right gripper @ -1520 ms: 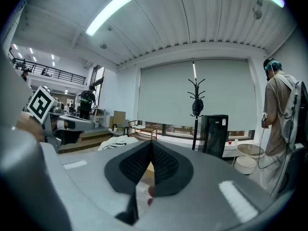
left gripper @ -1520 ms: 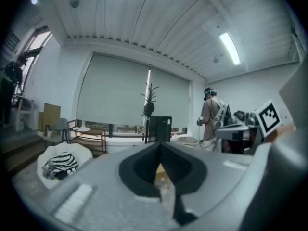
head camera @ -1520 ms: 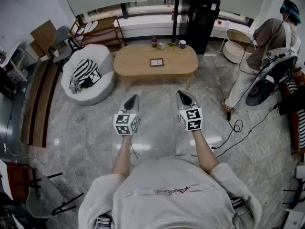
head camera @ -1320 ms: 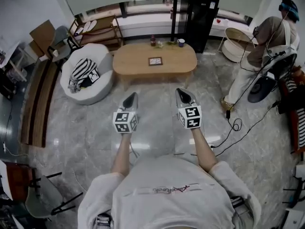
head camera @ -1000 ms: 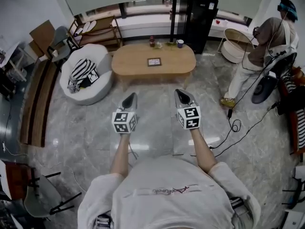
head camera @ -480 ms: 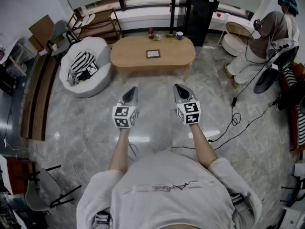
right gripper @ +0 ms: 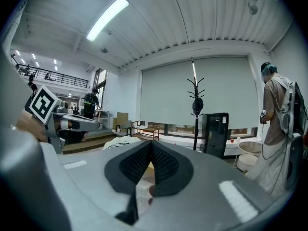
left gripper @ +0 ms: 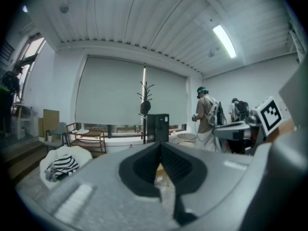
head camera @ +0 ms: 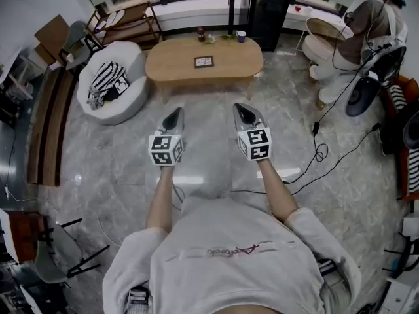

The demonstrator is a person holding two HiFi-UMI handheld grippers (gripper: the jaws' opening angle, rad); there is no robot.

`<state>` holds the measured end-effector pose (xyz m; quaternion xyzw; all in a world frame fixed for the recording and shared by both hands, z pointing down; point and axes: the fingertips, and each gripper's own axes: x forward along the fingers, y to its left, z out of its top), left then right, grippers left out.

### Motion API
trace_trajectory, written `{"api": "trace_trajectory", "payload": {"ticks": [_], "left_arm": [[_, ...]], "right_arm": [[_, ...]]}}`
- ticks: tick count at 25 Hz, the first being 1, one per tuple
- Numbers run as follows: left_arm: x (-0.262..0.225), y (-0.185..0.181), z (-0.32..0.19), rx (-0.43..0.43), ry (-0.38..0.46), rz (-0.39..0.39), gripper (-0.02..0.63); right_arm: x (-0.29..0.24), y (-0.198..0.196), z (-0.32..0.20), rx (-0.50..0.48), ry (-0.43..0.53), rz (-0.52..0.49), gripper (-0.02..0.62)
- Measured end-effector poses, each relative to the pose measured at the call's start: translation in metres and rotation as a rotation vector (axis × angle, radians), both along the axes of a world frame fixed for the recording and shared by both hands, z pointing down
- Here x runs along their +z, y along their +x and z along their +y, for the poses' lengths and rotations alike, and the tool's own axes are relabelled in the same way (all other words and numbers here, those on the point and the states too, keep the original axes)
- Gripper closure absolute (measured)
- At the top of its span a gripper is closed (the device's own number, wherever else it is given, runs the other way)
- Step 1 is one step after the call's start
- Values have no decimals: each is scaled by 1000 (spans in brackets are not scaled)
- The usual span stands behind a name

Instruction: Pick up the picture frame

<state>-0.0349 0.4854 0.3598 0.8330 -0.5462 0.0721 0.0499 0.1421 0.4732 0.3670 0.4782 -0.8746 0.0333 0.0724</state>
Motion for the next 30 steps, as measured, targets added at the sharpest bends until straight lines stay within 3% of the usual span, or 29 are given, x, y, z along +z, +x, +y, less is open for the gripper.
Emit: {"api": "trace_trajectory", "payload": {"ticks": [16,30], "left_arm": [[22,6,-38,-9,-36,16,606],[8,-12,-185,21,7,57,606]], "right_arm": [[23,-1,-35,-11,-36,-5,589],[12,-18,-172,28,-15,6,591]]}}
